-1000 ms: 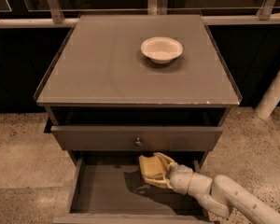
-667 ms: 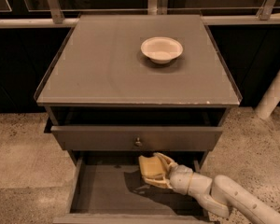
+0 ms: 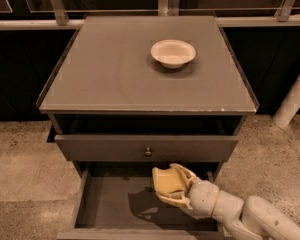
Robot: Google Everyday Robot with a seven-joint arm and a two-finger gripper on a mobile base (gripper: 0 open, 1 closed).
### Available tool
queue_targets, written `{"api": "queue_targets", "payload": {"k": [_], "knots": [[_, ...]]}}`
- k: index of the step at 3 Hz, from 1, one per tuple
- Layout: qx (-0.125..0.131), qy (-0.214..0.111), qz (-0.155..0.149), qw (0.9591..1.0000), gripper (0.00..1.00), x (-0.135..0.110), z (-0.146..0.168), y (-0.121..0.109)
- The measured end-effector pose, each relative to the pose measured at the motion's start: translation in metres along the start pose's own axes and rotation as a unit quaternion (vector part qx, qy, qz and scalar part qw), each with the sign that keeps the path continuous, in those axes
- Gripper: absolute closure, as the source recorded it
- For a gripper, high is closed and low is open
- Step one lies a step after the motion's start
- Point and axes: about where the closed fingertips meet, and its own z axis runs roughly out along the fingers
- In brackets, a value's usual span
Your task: Pick sponge from middle drawer and place on counter
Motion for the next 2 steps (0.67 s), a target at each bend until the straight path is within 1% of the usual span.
{"api": "queue_targets", "payload": {"k": [1, 2], "knots": [[0.003, -0.018, -0.035, 0.9992, 1.0, -0.051, -0.007, -0.003], [-0.006, -0.039, -0.091, 0.9951, 1.0, -0.113, -0.001, -0.014]]}}
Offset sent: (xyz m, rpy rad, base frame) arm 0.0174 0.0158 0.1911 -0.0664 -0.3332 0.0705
